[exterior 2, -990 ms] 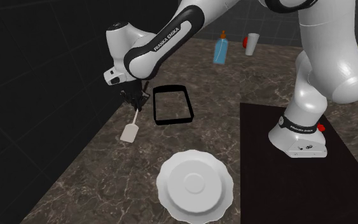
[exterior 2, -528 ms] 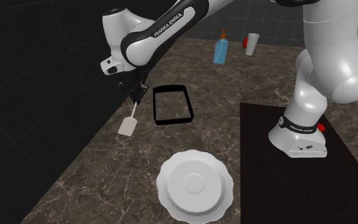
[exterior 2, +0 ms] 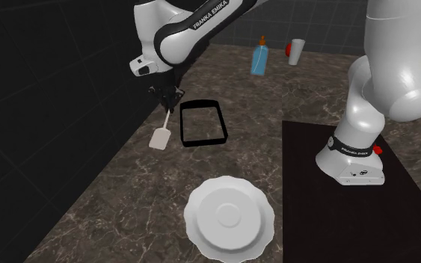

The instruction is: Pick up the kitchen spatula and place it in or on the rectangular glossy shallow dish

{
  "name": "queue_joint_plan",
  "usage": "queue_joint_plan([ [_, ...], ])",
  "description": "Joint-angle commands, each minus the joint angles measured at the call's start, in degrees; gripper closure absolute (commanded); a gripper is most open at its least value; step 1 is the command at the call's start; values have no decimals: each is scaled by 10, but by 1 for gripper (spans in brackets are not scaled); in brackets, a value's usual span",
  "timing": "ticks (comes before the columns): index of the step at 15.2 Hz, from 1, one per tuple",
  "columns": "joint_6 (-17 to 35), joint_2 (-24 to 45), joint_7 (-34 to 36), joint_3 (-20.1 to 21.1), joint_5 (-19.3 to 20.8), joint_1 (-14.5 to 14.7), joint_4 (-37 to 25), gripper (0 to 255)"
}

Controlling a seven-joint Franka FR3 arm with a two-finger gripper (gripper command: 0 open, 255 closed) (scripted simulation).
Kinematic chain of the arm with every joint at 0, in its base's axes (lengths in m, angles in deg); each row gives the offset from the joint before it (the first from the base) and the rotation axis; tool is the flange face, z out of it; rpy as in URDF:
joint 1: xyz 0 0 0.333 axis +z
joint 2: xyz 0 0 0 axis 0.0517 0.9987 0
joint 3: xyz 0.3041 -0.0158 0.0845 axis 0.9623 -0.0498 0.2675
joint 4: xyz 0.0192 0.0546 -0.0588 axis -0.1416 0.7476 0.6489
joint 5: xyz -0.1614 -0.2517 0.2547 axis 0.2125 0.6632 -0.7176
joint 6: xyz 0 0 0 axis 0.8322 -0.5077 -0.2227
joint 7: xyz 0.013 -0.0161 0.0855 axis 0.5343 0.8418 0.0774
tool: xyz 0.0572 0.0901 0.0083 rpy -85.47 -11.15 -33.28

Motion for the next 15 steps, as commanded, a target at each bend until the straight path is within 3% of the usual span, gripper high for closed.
queue_joint_plan([
  [1,14,-29,-15,-6,1,-10,42,255],
  [10,57,-149,-102,-46,15,-63,199,255],
  [15,94,-125,-103,-46,11,-64,212,255],
])
